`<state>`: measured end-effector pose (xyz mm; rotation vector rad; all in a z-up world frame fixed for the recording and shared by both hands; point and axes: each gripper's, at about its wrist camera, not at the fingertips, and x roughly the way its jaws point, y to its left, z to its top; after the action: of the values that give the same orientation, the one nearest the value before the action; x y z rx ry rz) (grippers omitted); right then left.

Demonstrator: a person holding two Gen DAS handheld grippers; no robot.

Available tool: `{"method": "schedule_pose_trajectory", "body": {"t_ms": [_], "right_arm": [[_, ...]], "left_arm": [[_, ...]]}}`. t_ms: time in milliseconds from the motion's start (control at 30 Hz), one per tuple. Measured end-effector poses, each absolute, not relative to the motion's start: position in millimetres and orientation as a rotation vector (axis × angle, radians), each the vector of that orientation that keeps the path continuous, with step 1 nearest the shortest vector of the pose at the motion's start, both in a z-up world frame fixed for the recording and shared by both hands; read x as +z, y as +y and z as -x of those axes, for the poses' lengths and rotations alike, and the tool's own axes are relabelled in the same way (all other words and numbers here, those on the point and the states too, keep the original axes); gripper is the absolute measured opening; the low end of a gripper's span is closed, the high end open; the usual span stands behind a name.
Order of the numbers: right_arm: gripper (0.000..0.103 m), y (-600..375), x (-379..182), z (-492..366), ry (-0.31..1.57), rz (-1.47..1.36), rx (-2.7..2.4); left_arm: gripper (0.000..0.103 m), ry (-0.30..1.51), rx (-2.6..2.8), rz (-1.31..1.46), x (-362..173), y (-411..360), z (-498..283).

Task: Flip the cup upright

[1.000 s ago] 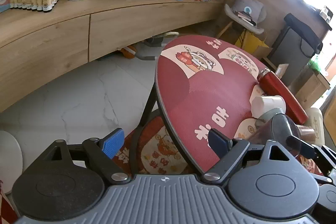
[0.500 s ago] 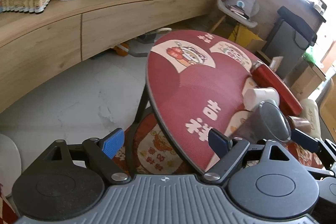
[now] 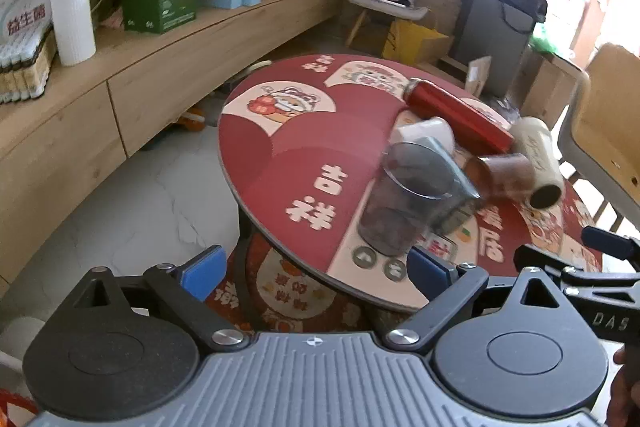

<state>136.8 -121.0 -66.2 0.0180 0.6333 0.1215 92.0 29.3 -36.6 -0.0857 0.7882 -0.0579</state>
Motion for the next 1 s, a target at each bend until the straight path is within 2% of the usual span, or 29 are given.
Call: {"method": "schedule_pose_trajectory", "body": {"t_ms": [233, 1000], "right_arm": [[0.103, -151.6, -52.6, -98.5, 0.621, -0.051, 0.072], [0.103, -168.5, -37.4, -14.4, 0.584, -0.107, 0.053]], "left_arm": [[0.103, 0.779, -0.084, 0.028, -18.5, 8.0, -64.4], [0.103, 0.742, -0.043, -0.057, -1.6, -6.6, 8.3]]}}
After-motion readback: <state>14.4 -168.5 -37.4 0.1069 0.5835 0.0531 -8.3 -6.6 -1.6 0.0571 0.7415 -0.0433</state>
